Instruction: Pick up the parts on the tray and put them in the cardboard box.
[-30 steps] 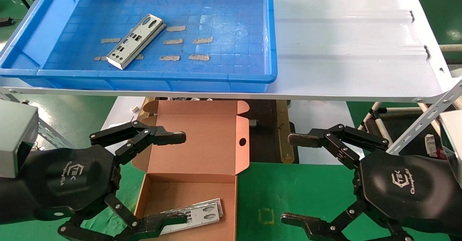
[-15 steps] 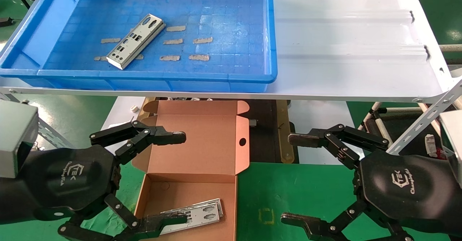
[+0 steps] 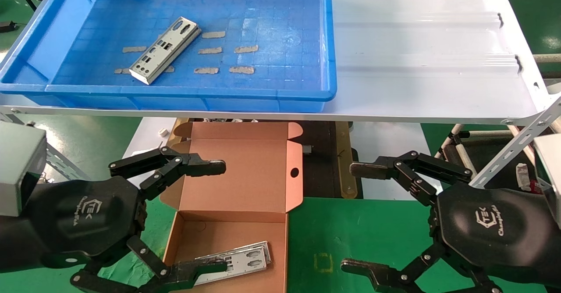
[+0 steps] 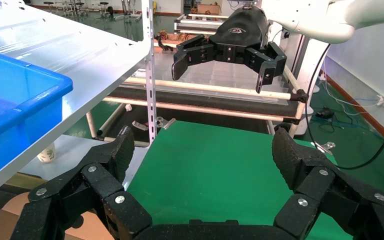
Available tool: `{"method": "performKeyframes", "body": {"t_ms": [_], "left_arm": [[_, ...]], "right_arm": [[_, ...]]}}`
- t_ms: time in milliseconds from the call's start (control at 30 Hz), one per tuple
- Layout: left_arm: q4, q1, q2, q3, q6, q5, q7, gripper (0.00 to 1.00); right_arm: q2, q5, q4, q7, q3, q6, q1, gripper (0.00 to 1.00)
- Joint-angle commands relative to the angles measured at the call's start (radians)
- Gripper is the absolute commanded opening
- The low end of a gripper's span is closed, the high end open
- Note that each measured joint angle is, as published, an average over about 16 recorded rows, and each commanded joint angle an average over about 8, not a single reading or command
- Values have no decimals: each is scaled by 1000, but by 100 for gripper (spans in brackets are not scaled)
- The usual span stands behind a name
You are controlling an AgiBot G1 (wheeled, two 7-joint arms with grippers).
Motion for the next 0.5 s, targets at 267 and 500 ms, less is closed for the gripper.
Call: {"method": "performKeyframes", "body": {"t_ms": [267,500], "left_arm": [[0,0,0,0,0,0,0,100],[0,0,0,0,0,0,0,100]], "right_arm": [[0,0,0,0,0,0,0,100],[0,0,0,0,0,0,0,100]]}}
